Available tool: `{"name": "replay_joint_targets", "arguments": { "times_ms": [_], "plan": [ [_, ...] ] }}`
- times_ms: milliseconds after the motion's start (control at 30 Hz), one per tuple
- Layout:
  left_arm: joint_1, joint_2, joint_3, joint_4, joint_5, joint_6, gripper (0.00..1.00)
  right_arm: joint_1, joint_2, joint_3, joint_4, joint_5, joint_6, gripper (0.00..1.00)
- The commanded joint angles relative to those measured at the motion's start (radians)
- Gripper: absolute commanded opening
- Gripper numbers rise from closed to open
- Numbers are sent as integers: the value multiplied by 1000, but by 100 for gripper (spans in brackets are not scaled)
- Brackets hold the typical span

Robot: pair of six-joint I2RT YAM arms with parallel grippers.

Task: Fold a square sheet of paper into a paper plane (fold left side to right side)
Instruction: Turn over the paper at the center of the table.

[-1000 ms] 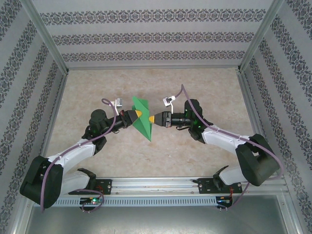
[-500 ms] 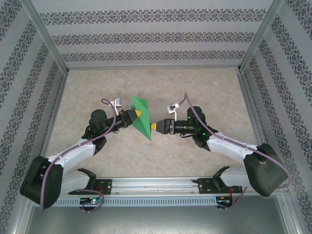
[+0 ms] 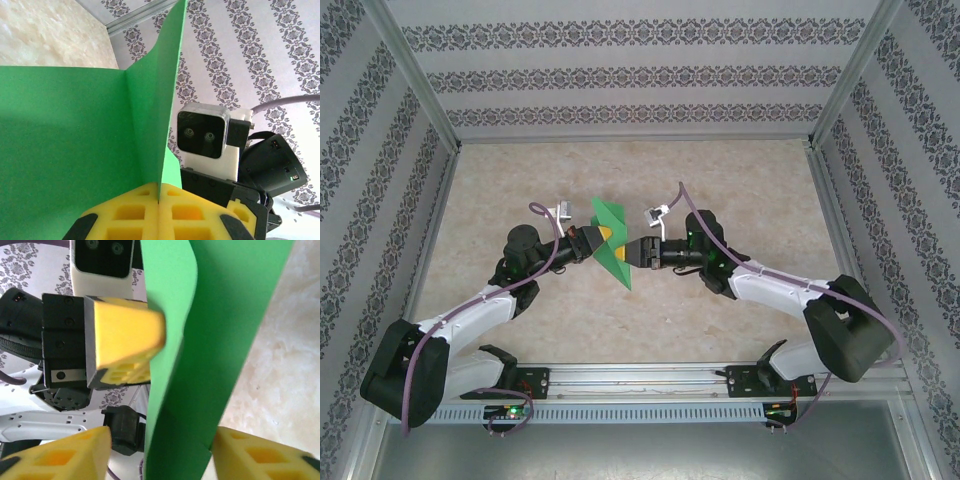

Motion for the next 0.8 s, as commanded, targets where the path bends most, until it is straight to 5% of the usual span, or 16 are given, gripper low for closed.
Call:
{"name": "replay_joint_targets", "arguments": {
  "times_ms": [0,500,767],
  "plan": [
    [-14,-18,0,43,6,6,7,5,16,26,33,17,4,49],
    [-13,-28,-10,-33,-23,67,27,-6,-7,26,-32,39,-29,11],
    [35,-150,0,-329,-83,207,42,-7,-72,42,-234,98,-154,2]
  ]
}}
